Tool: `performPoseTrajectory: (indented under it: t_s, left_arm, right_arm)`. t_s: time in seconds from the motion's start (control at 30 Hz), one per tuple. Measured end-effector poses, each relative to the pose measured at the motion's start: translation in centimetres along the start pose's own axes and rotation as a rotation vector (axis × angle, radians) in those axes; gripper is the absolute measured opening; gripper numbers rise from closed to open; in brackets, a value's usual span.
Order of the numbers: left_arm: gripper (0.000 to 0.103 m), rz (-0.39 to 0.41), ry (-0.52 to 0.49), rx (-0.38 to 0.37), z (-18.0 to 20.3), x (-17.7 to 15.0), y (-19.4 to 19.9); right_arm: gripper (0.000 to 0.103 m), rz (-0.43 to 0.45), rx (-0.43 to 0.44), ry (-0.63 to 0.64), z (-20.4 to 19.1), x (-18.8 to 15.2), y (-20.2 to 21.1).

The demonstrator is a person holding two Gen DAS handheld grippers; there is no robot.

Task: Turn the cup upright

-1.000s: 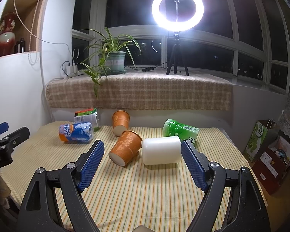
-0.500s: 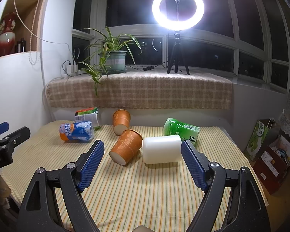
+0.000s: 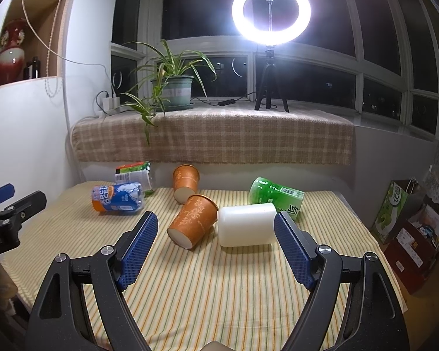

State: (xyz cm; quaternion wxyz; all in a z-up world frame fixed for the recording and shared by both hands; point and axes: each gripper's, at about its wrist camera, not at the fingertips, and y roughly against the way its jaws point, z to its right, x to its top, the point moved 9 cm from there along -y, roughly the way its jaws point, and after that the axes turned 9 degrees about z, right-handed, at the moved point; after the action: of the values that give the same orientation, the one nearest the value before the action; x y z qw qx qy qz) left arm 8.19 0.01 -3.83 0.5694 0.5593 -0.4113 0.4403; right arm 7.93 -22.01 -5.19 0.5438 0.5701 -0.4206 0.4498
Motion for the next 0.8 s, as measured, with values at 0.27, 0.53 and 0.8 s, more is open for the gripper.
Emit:
performPoseTrajectory:
  t_s: [0.27, 0.53, 0.8]
  left_arm:
    - [0.103, -0.002, 0.000, 0.001, 0.3, -0.1, 0.2]
    - [0.103, -0.010, -0.003, 0.014, -0.7, -0.8, 0.1]
    - [0.103, -0.019, -0.015, 0.032, -1.6, -1.0, -0.3]
  right_arm:
    - [0.082, -0.003, 0.013, 0.007, -0.3, 0.0, -0.2]
    - [0.082, -0.019, 0.053, 0.019, -1.2, -0.1, -1.2]
    - [0.082, -0.050, 0.129, 0.045, -3.0, -0.4, -3.0]
